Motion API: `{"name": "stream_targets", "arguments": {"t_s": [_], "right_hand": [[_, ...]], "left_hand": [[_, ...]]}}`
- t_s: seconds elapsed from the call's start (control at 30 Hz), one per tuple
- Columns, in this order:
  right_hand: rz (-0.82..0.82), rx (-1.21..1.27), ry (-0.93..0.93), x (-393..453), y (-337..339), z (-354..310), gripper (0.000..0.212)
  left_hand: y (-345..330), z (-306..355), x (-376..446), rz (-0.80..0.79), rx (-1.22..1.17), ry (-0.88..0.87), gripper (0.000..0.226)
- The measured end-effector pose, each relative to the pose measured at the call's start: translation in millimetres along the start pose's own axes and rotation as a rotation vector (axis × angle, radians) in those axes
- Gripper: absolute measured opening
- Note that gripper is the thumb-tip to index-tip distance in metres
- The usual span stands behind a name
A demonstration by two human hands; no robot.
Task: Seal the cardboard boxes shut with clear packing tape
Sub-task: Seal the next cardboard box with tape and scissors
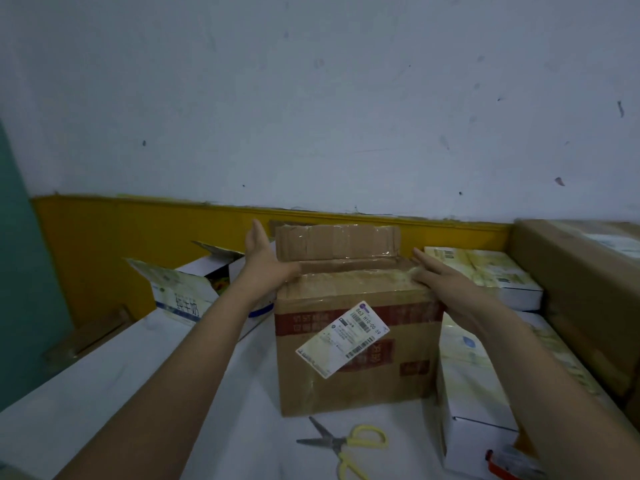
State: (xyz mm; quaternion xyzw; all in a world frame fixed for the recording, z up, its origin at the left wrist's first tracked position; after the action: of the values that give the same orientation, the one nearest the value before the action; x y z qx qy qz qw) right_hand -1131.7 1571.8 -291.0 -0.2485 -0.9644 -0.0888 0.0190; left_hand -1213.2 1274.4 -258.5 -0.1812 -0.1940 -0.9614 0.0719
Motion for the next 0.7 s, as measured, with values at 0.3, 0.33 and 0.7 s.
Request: {"name": "stream_targets", "arguments": {"t_s": [0.3, 0.33, 0.7], "right_hand": [[0.178, -0.073, 0.073, 5, -2, -5, 0.04], [0.199, -0.116, 0.1, 7, -3, -8, 0.041], [0.068, -0.961, 0.543, 8, -29, -29, 0.052]], "left_hand": [[2, -13, -8, -0.004, -0.118, -0.294, 0.028], [1, -18, -9, -0.034, -0.123, -0.299, 0.026], [-12, -22, -17, -0.181, -0.172, -0.096, 0.037]]}}
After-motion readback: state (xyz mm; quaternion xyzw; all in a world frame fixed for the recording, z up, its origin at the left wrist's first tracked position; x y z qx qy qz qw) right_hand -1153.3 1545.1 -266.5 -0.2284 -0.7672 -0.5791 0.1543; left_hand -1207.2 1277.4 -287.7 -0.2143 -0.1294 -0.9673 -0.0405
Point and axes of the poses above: each hand's wrist, its own x-axis towards the middle knuckle, its own y-axis out of the back of the hand, z = x × y, the point moved 2 cm from there along x, towards the middle knuckle, and after that the axes turned 15 degrees about z, right-handed, at the moved point
